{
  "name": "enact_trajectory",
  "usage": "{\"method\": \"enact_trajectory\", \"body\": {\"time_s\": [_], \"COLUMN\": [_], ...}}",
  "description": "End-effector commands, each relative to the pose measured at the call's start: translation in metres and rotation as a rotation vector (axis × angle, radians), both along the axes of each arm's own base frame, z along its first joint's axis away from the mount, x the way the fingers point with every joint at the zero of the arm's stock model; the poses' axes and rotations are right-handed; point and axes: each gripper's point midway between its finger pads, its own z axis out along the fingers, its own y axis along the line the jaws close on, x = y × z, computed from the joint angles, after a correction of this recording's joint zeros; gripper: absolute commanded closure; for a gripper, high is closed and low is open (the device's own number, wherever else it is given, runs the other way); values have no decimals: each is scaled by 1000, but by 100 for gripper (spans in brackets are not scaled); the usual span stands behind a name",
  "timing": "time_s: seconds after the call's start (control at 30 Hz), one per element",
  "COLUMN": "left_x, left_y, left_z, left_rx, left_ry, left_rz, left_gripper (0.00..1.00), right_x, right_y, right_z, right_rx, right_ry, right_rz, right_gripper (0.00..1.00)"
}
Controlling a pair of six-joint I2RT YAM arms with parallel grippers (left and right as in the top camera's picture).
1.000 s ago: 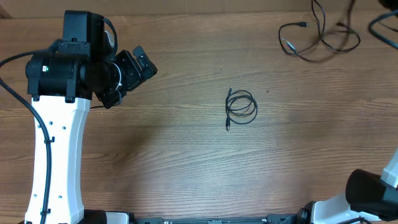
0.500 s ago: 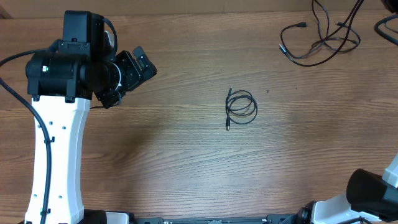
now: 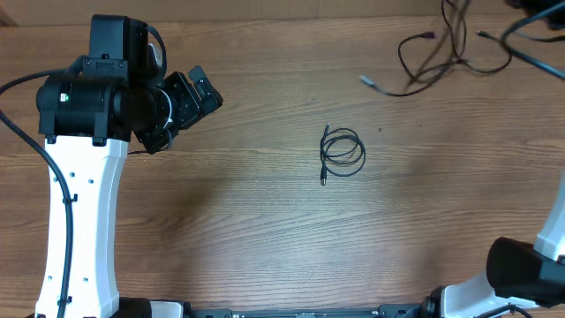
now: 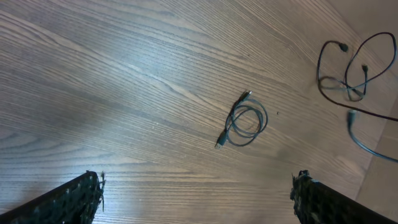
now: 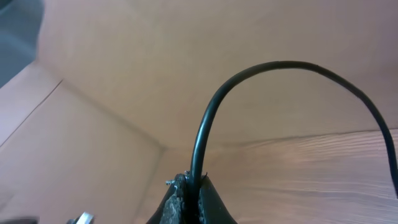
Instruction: Untangle cables
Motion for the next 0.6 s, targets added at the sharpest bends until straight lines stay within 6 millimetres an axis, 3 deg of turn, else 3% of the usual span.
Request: {"method": "enact_trajectory", "body": {"time_s": [0.0, 0.2, 0.33, 0.43, 0.57], "left_x": [0, 0, 0, 0, 0], "left_y": [1, 1, 1, 1, 1], "left_z": [6, 6, 6, 6, 6], "left_rx": [17, 18, 18, 21, 29], "left_ry": [-28, -28, -28, -30, -35], "left_rz": [-15, -16, -16, -22, -37], "left_gripper": [0, 0, 0, 0, 0], "right_x": [-4, -6, -9, -2, 21], "right_y": [30, 47, 48, 31, -28], "right_z": [5, 13, 20, 22, -1], "right_rx": [-12, -17, -15, -18, -54], "right_ry": [-46, -92, -126, -133, -17], "right_rz": [104, 152, 179, 118, -186], "right_gripper": [96, 96, 96, 96, 96]}}
